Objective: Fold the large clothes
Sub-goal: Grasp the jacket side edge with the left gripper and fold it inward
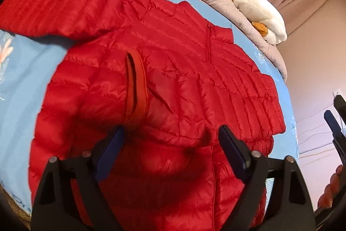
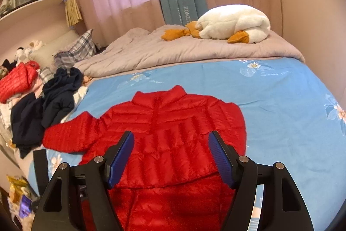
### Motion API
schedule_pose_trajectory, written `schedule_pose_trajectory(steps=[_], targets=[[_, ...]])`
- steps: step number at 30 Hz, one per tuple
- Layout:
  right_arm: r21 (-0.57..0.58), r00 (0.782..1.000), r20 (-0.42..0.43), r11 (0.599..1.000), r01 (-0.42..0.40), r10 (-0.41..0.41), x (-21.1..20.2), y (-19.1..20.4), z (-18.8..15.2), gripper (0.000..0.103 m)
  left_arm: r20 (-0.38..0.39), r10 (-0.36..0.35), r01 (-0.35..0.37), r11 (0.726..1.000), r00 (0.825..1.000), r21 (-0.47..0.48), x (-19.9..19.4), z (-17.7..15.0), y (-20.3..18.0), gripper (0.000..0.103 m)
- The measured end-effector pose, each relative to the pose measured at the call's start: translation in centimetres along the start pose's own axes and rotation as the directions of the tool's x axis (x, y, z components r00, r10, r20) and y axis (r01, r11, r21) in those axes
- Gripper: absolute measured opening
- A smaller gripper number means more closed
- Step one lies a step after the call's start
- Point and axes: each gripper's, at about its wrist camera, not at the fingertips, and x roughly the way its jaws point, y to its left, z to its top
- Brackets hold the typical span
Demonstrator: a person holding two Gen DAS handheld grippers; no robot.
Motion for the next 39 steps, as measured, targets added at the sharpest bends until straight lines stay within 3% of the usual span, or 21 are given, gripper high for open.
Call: schedule_pose_trajectory(steps=[3,6,10,11,19,27,32,39], targets=[[-0.011,1.000,0.006,1.000,0.015,-0.015,-0.2,0.0,0.1,0.071,0.017,-0.009,0.010,1.000,1.000,-0.013,0.6,0.5,0.2,0.081],[-0.019,1.000,0.007,1.000,0.023,-0.023,-0.3,0.4,0.3,0.071,0.036,-0.041,0.042,0.998,0.999,-0.038,1.1,1.3,0.3,0.071],[-0.024,0.999,0.005,0.999,0.039,-0.039,-0.6,1.3,0.4,0.073,0.050,-0.079,0.082,0.995,0.996,-0.054,1.8,2.7,0.4,0.020],[-0.029,0.999,0.002,0.999,0.041,-0.041,-0.6,1.6,0.4,0.073,0.047,-0.077,0.079,0.995,0.996,-0.054,1.8,3.0,0.3,0.015],[-0.090,0.998,-0.009,0.994,0.063,-0.064,-1.0,4.9,2.1,0.073,0.143,-0.039,0.034,0.999,0.989,0.038,-1.1,6.8,-1.7,0.009],[-0.144,0.998,0.045,0.989,-0.033,0.040,-4.0,9.9,5.3,0.073,0.248,0.052,-0.081,0.991,0.967,0.107,-4.8,12.5,0.1,0.009],[-0.137,0.992,0.042,0.984,-0.110,0.116,-4.6,12.0,6.9,0.073,0.252,0.133,-0.165,0.980,0.959,0.111,-4.2,13.7,2.3,0.009],[-0.097,0.998,0.043,0.995,-0.037,0.041,-2.3,11.4,5.8,0.073,0.195,0.225,-0.250,0.962,0.955,0.114,-1.6,12.4,4.9,0.009]])
